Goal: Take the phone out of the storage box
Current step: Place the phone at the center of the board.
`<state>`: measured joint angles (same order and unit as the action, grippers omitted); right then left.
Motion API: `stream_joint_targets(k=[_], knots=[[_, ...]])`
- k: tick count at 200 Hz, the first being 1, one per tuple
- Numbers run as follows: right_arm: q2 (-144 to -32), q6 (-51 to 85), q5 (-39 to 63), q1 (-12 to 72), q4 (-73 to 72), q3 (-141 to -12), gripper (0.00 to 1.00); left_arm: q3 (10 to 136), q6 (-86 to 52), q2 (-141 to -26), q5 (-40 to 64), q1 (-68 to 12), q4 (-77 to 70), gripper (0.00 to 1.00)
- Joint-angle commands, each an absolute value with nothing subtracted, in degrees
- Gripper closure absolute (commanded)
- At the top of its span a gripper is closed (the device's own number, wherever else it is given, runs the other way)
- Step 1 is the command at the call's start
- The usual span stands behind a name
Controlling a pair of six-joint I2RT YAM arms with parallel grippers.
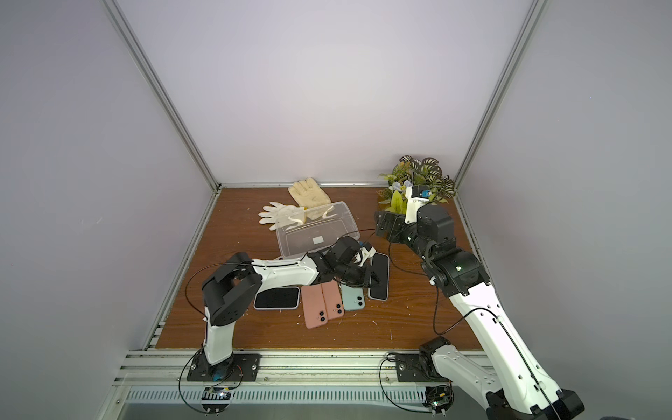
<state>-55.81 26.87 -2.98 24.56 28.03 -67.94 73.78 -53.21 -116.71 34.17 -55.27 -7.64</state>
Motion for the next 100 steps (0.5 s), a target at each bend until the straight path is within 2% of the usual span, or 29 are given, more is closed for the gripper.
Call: stream_joint_targets(k=[1, 24, 35, 75, 90, 100], knots=[[-53.94, 27.38, -3.52, 24.18, 27.93, -67.15, 0.01, 76.54, -54.02, -119.04, 32.63, -57.6, -12.3, 1.0], [-53.05, 26.76, -4.0, 24.13, 27.92, -66.2, 0.01, 76.23, -53.85, -120.73, 31.69, -58.31, -11.22, 0.98], [-52.67, 26.44, -4.13, 24.08, 27.91, -65.76, 0.01, 75.7, -53.4, -121.1, 31.17, -58.38, -10.35, 0.88], [-52.56, 25.72, -3.48, 23.04, 28.82, -63.92, 0.01, 75.4, -51.43, -121.38, 29.81, -58.45, -6.87, 0.64], [-52.49, 25.8, -3.34, 22.69, 28.91, -63.81, 0.01, 76.2, -50.9, -121.63, 29.39, -58.45, -4.4, 0.48], [-52.4, 25.76, -3.47, 22.29, 28.76, -64.04, 0.01, 76.63, -50.04, -121.62, 28.97, -58.45, -2.64, 0.4]])
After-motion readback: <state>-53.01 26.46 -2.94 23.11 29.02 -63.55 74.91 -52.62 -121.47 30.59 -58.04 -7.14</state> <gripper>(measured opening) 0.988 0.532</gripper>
